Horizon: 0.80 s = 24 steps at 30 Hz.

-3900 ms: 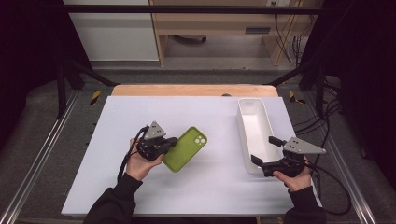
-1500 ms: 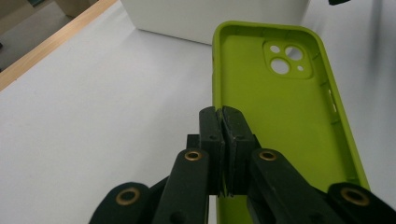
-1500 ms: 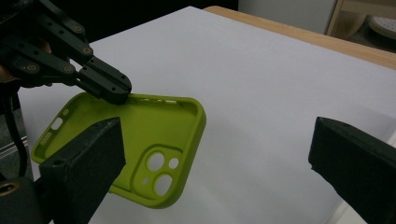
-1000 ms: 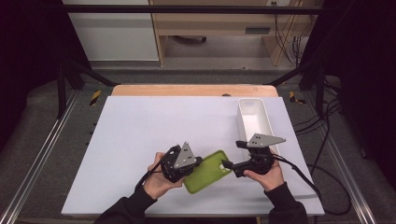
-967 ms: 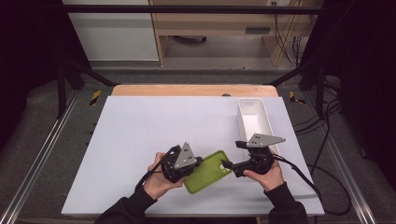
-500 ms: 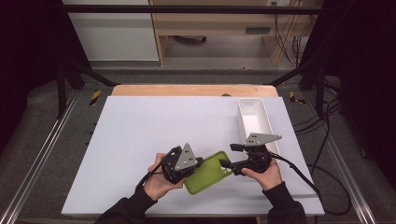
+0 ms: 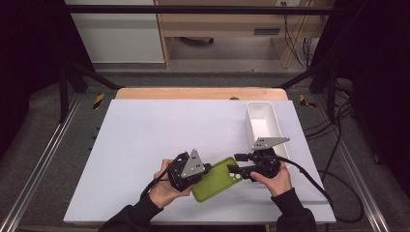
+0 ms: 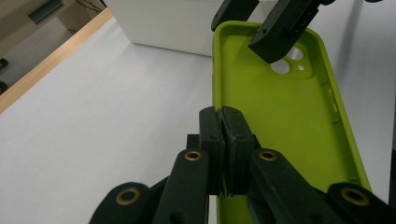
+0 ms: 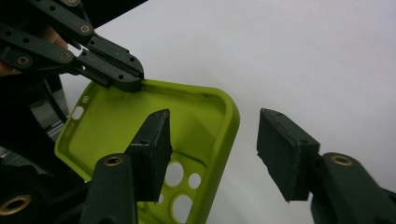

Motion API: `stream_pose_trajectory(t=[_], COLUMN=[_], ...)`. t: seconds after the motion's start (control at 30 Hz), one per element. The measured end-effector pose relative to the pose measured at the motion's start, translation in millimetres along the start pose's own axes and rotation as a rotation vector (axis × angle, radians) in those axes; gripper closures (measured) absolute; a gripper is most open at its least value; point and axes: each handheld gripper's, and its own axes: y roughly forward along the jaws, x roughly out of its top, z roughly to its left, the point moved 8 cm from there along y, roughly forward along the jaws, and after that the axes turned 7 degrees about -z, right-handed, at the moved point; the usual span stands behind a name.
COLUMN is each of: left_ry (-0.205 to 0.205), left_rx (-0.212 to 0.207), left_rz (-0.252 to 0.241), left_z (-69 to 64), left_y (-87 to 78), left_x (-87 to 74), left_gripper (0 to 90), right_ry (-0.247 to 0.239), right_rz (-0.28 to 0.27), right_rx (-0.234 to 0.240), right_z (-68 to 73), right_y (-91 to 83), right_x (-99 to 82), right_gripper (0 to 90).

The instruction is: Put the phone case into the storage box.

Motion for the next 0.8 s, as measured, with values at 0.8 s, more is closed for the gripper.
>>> stream_pose_trajectory(t=[0.8], left_ry=[0.022], left_rx=[-0.008], left_rz=[0.0], left_z=[-3.3], left_y=[0.2], left_x=[0.9], left_gripper=[88.0], right_ry=[0.046], right_rz=[0.029], right_rx=[0.042], right_z=[0.2], right_y=[-3.9], right_x=[-1.4], right_gripper=[65.9])
